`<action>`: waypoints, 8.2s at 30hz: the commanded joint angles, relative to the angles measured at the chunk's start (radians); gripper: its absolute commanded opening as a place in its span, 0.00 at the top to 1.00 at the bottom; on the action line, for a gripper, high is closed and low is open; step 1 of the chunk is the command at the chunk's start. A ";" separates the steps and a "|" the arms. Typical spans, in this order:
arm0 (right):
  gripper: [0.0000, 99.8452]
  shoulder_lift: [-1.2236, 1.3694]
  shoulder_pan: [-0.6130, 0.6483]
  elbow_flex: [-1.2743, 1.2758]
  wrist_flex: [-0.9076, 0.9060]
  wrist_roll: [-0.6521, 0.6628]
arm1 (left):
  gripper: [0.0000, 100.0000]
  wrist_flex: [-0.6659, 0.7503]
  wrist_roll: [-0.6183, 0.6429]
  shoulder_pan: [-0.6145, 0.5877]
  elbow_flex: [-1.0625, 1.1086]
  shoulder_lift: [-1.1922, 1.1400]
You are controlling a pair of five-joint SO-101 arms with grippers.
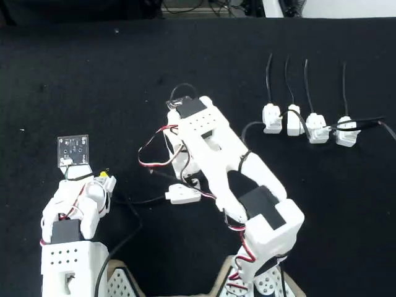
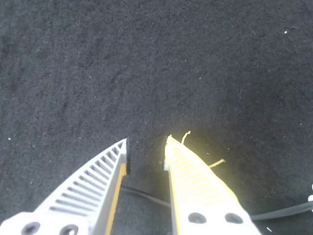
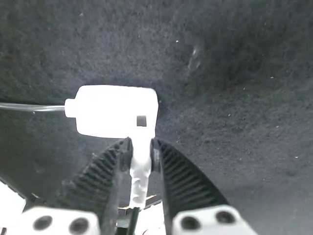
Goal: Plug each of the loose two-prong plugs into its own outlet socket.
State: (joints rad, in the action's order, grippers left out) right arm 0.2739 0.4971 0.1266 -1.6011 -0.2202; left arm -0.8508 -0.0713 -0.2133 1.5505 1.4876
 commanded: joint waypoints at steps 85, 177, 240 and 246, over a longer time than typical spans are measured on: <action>0.99 -0.018 -0.017 0.004 0.040 -0.051 | 0.87 0.018 0.002 -0.010 -0.005 0.012; 0.69 -0.585 0.328 0.547 0.095 1.358 | 0.87 0.054 0.114 -0.378 -0.064 0.012; 0.99 0.073 -0.489 -0.139 0.580 0.511 | 0.87 0.081 0.114 -0.452 -0.056 0.014; 0.95 0.156 -0.511 -0.137 0.571 0.370 | 0.87 0.081 0.114 -0.452 -0.056 0.014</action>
State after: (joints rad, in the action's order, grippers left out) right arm 0.4289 0.0215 0.0437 -1.0426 0.2125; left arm -0.7894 0.0361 -0.6736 1.5505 1.4906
